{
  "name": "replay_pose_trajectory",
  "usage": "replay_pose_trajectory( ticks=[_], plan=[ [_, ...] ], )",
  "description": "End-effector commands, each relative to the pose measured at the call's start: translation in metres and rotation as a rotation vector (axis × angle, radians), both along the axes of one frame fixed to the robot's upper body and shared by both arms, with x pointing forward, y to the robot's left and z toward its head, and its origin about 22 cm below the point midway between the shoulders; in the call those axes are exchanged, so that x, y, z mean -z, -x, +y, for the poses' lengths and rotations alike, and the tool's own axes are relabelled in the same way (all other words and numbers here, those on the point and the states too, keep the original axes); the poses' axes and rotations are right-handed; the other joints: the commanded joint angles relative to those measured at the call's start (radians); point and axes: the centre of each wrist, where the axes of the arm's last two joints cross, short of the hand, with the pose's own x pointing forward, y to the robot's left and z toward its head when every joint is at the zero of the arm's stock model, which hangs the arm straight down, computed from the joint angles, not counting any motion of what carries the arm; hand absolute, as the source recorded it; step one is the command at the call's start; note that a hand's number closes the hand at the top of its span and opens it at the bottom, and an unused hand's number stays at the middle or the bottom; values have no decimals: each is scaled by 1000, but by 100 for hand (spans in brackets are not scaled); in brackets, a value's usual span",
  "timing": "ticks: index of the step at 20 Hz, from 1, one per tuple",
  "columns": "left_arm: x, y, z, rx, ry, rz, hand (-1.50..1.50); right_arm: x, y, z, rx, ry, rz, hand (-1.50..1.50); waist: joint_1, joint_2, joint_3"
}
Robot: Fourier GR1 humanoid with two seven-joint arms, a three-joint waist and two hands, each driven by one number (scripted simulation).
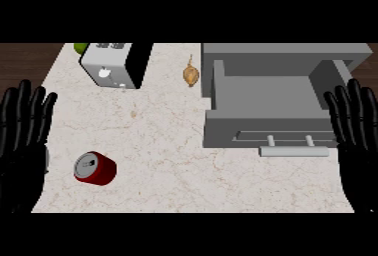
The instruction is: Pick up the can, place it into the drawer and close the drawer
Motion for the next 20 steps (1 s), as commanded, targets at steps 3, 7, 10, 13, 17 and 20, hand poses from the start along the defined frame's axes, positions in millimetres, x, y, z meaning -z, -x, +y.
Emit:
replay_pose_trajectory(
  ticks=[3, 7, 10, 13, 17, 20],
  plan=[
    [-5, 5, 4, 271, -2, -45, -150, -3, 2, -6, 24, 8, -37, -150, -2, 16, -3],
    [23, 25, 20, 361, -118, 277, -150, 31, 2, -24, 163, -3, 259, -150, 6, 23, -3],
    [16, 34, 43, 367, -135, 347, -150, 23, 9, -16, 155, -22, 293, -150, 6, 15, -3],
    [-2, 44, 47, 375, -136, 354, -150, 25, 15, -19, 154, -13, 297, -150, 4, 16, -2],
    [1, 62, 75, 367, -122, 360, -150, 32, 18, -40, 177, -31, 300, -150, 5, 16, -2],
    [2, 58, 69, 383, -104, 352, -150, 16, 20, -31, 161, -21, 309, -150, 2, 16, -2]
  ],
)
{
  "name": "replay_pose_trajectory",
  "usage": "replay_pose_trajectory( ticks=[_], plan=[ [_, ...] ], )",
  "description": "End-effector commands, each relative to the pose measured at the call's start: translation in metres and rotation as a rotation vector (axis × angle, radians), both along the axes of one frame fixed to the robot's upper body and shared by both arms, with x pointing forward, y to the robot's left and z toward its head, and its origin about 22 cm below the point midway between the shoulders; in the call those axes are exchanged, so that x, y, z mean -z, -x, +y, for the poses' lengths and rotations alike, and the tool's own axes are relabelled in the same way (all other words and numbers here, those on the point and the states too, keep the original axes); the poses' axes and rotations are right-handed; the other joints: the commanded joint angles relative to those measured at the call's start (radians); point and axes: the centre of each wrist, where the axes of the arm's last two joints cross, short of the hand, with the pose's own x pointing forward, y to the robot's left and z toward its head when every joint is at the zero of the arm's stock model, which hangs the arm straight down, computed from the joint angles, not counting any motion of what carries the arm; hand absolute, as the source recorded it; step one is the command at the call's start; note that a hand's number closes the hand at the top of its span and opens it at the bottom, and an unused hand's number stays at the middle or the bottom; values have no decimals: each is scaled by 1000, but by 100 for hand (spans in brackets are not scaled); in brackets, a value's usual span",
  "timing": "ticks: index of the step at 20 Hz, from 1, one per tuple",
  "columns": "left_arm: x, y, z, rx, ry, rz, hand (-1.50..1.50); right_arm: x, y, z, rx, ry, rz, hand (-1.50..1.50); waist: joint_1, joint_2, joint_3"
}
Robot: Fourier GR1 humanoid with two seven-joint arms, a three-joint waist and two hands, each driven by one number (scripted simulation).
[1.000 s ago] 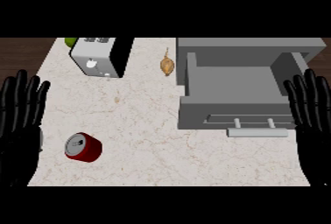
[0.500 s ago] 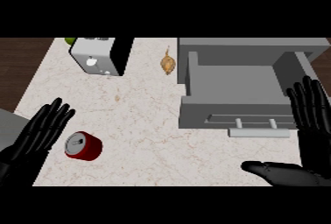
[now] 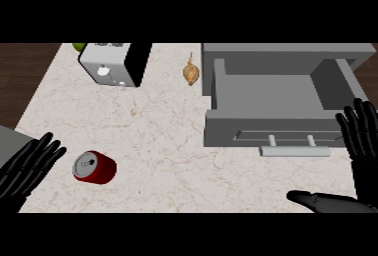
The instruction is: Pick up the can, place it into the drawer and close the drawer
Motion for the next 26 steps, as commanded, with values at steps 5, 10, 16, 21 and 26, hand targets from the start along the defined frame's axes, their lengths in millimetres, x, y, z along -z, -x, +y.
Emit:
replay_pose_trajectory(
  ticks=[5, 10, 16, 21, 26],
  plan=[
    [1, 9, 8, -40, 28, 56, -150, 18, 28, -14, 11, -9, 6, -150, -4, 0, 0],
    [5, 6, 24, -86, 7, 79, -150, 21, 30, -36, 14, 31, 16, -150, -4, 0, 0],
    [18, -17, 19, -96, 31, 67, -150, 16, 21, -38, -1, 21, 4, -150, -4, 1, 0],
    [48, -26, 29, -77, 17, 98, -150, 15, 25, -28, 8, 14, 9, -150, -4, 1, 0],
    [66, -25, 16, -106, -6, 112, -150, 27, 27, -30, 6, 14, -3, -150, -4, 1, 0]
  ],
)
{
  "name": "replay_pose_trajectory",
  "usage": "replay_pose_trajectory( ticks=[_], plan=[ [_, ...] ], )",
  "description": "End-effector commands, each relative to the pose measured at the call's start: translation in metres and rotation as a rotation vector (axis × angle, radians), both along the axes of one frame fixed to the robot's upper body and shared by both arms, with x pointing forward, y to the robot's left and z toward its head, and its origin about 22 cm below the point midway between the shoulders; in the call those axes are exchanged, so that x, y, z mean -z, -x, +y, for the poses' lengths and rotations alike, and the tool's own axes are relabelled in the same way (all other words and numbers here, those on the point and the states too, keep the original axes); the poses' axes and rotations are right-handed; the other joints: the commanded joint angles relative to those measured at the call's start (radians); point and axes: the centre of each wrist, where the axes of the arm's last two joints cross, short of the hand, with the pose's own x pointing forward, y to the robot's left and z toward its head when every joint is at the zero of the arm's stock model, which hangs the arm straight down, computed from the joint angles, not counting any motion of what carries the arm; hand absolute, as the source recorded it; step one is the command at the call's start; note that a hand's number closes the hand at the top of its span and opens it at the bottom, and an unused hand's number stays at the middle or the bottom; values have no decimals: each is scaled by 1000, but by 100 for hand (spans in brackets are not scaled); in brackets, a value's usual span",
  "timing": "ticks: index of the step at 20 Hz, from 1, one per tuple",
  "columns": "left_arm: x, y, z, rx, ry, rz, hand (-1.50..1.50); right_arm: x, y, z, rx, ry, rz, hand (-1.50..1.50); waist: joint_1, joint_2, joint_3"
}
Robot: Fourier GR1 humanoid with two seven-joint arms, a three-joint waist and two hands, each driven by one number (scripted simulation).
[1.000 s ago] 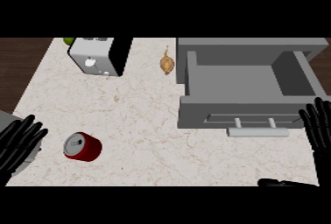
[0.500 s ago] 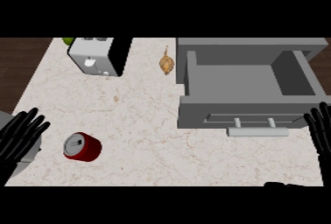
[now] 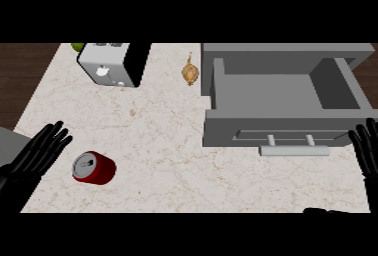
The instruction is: Pick up the can, place it into the drawer and close the drawer
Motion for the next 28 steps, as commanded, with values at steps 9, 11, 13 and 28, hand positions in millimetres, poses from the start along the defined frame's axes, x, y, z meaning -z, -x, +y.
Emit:
replay_pose_trajectory(
  ticks=[9, 11, 13, 28],
  plan=[
    [56, -17, 16, -57, -28, 18, -150, 0, 4, -19, -23, -2, -1, -150, -2, 0, 0],
    [73, -11, 19, -55, -28, 10, -150, 5, -1, -9, -3, -5, 17, -150, 0, 0, 0],
    [80, -29, 18, -73, -28, 26, -150, 5, 11, -19, -11, 8, 16, -150, -4, 1, 0],
    [124, -25, 53, -85, -50, 60, -150, 6, -1, -27, 2, 16, 5, -150, -1, 0, 0]
  ],
)
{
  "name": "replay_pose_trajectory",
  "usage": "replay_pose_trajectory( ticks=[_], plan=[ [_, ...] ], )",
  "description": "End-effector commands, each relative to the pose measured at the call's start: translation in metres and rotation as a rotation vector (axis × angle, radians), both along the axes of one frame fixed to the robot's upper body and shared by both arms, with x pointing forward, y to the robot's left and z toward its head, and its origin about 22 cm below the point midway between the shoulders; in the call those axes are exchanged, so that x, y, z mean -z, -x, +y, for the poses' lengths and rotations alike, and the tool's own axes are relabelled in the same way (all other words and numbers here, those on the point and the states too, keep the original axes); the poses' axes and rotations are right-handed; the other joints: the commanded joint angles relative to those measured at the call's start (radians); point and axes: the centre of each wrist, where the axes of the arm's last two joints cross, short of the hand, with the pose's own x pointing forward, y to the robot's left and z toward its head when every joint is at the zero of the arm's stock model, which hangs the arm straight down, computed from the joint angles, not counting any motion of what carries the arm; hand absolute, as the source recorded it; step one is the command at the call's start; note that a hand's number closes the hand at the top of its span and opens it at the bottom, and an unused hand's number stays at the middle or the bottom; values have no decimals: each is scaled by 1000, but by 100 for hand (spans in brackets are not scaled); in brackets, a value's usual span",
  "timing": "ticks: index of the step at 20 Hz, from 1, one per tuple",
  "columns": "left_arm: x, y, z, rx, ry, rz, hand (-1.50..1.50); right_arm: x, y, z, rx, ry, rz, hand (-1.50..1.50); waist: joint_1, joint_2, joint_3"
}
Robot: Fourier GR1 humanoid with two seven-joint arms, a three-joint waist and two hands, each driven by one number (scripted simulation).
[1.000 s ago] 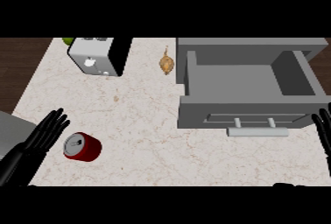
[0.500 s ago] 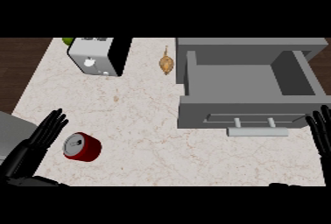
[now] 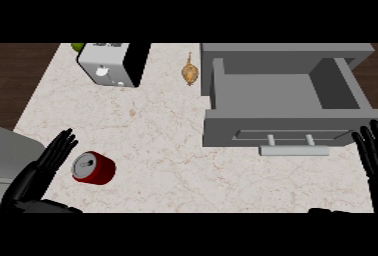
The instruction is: Pick up the can, place it into the drawer and close the drawer
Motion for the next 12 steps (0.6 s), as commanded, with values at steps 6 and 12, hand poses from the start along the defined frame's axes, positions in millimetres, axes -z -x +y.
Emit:
replay_pose_trajectory(
  ticks=[6, 12],
  plan=[
    [29, 7, 12, -7, -19, 39, -150, 8, 1, 24, 5, -12, -29, -150, 0, 0, 0],
    [53, -13, 1, -30, 0, 52, -150, -6, 12, -3, 0, 0, -1, -150, -5, 1, 0]
  ],
)
